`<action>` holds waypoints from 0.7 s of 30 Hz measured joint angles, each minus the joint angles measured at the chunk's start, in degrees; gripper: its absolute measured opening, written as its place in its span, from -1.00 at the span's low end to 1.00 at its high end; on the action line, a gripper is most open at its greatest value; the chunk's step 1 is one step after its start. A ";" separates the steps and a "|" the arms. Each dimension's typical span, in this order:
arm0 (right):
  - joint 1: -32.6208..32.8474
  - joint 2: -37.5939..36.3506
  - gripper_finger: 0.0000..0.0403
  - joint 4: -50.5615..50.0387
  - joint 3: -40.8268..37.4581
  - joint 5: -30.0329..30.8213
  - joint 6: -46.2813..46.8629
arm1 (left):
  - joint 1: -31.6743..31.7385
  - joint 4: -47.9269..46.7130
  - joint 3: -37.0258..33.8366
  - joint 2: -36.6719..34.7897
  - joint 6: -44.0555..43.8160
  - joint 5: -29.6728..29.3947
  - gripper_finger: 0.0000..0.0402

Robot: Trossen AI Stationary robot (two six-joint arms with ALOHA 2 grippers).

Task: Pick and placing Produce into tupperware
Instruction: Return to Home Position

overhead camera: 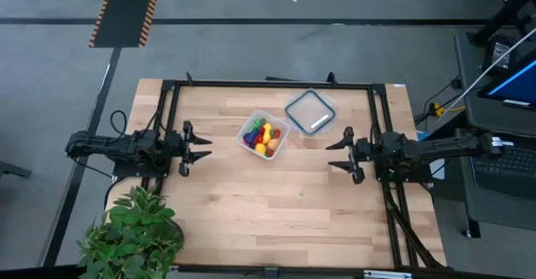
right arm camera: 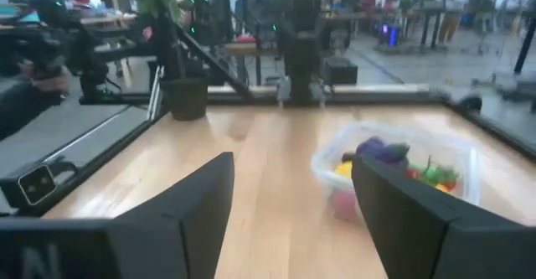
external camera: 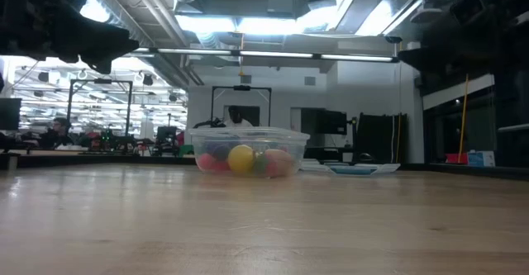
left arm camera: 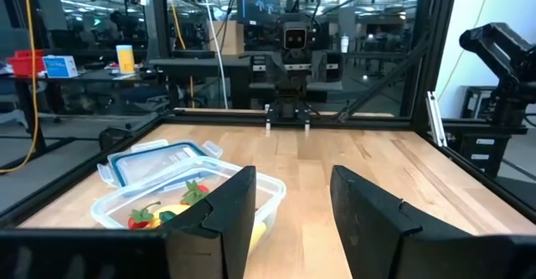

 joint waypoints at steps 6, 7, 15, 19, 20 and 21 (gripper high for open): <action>-1.54 -7.06 0.21 -5.68 0.00 -6.43 -1.05 | 0.07 0.22 0.00 0.00 0.02 -1.38 -0.26; -1.74 -8.59 0.21 -7.60 0.00 -6.69 -0.92 | 0.07 0.22 0.00 0.00 0.02 -1.39 -0.26; -1.85 -21.32 0.21 -20.09 0.02 -14.04 1.01 | 0.07 0.22 0.00 0.00 -0.95 -1.37 -0.26; -1.85 -25.81 0.21 -26.05 1.36 -19.89 3.48 | 0.07 0.21 0.00 0.00 -1.52 -1.31 -0.26; -1.85 -26.74 0.21 -27.46 2.08 -22.03 3.43 | 0.07 0.20 0.00 0.01 -1.53 -1.29 -0.26; -1.83 -27.49 0.21 -28.80 2.65 -23.98 3.65 | 0.07 0.28 0.00 0.00 -1.53 -1.24 -0.26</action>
